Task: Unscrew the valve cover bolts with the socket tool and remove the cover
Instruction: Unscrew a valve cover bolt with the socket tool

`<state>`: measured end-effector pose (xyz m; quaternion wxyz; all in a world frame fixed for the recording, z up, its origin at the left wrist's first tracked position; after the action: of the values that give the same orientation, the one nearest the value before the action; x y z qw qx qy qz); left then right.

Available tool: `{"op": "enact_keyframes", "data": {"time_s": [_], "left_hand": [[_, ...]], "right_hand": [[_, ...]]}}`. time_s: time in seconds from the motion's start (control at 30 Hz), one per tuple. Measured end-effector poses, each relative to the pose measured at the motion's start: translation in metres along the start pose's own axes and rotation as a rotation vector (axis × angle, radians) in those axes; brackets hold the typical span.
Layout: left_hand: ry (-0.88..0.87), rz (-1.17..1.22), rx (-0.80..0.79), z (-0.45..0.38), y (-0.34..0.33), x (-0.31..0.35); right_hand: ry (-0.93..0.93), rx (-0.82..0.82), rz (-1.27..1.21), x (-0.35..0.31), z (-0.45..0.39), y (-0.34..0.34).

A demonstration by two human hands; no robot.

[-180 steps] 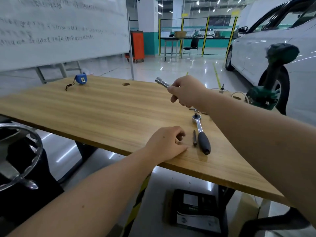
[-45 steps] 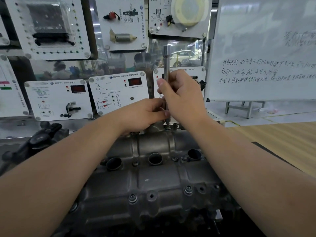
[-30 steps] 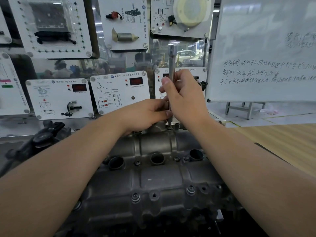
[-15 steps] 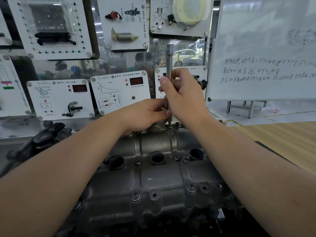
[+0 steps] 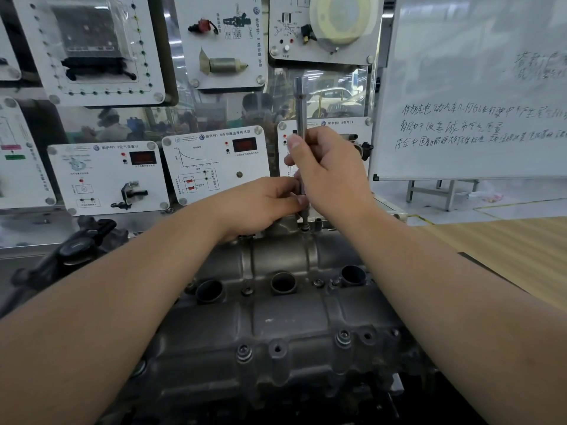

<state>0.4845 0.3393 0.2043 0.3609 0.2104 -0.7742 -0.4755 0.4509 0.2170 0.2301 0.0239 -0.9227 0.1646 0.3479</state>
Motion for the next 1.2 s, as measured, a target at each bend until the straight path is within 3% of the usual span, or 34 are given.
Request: {"op": "enact_keyframes", "data": {"time_s": [1.2], "left_hand": [[-0.032, 0.006, -0.001, -0.001, -0.0009, 0.0004]], "right_hand": [[-0.008, 0.031, -0.019, 0.001, -0.0006, 0.0006]]}}
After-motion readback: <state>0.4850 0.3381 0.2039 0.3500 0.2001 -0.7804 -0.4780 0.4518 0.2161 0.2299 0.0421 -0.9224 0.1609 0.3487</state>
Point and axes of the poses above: each hand's wrist, its own z-axis away from the middle knuckle, its own y-axis out of the back of the hand, x = y × z, the point moved 5 cm from there along -z, towards the middle knuckle, and after that the axes turned 15 degrees about -z, right-handed, at the moved point
